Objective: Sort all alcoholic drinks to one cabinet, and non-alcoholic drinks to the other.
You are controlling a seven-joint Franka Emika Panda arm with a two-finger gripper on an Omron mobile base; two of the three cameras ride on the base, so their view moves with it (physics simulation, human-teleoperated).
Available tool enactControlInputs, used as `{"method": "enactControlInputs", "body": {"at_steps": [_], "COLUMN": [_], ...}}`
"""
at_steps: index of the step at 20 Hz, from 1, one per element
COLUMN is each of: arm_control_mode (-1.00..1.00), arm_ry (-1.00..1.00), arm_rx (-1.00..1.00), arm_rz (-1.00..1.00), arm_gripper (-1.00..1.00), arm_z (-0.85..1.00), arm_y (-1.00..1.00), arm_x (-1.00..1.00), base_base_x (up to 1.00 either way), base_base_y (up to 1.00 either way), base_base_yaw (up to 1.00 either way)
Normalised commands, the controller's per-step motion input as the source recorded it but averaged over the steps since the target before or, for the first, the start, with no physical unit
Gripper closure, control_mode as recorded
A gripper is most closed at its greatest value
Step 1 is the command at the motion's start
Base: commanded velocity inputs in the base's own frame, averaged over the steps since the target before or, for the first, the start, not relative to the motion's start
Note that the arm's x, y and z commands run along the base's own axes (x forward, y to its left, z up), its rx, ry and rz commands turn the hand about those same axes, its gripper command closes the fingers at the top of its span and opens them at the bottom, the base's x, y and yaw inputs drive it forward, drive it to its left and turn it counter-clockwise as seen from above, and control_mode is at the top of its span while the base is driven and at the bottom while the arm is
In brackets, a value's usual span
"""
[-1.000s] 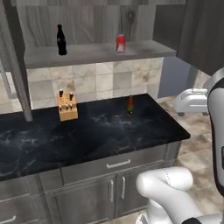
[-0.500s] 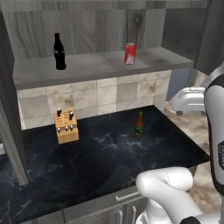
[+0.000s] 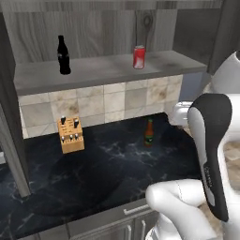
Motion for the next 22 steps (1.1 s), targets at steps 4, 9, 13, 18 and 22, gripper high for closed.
{"method": "enactControlInputs", "body": {"at_steps": [4,9,13,18,22], "arm_control_mode": [-1.00,-1.00,-1.00,-1.00,-1.00], "arm_ry": [-0.06,-0.07,-0.08,-0.08,-0.03], "arm_rx": [-0.07,-0.05,-0.05,-0.06,-0.06], "arm_rz": [-0.30,-0.32,-0.32,-0.27,-0.17], "arm_gripper": [-1.00,-1.00,-1.00,-1.00,-1.00], "arm_z": [-0.45,-0.34,-0.42,-0.49,-0.43], "arm_y": [0.24,0.11,0.07,0.00,0.00], "arm_x": [0.66,0.89,0.79,0.60,0.35], "base_base_x": [0.00,0.00,0.00,0.00,0.00], "base_base_y": [0.00,0.00,0.00,0.00,0.00], "base_base_yaw": [0.00,0.00,0.00,0.00,0.00]}}
